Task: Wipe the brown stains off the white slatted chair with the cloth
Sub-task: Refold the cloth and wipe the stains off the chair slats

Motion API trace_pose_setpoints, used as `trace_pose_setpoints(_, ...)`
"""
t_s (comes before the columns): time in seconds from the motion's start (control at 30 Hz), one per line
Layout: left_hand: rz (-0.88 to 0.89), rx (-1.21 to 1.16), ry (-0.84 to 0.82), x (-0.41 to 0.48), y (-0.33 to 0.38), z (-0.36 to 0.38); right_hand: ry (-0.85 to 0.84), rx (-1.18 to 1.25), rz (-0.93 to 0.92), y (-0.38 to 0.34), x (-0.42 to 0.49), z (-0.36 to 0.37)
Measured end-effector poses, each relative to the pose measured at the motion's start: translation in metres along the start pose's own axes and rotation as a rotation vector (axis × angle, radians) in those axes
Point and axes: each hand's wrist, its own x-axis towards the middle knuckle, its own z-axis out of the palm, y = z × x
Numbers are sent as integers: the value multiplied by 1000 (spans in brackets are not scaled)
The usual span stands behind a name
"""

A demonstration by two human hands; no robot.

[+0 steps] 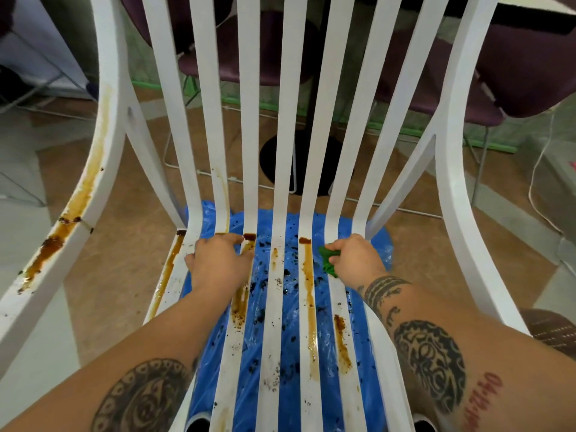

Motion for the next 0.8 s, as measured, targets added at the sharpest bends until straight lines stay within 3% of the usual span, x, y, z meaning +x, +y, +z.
trace_pose_setpoints(0.2,98,-456,-146,32,48,9,-109,-173,15,-9,-3,-13)
trace_pose_setpoints(0.33,-77,-663,-121,50,85,28,-126,-164,41,-9,9,-21)
trace_pose_setpoints(0.5,-48,-585,-56,71,84,43,-93,-109,86,-3,10,-14)
trace_pose_setpoints(0.63,-18,-473,-39,80,83,51,-118,-212,44,-6,29,-22)
trace_pose_setpoints(0.8,-27,-449,-59,87,79,51,87,-74,31,-16,51,-41)
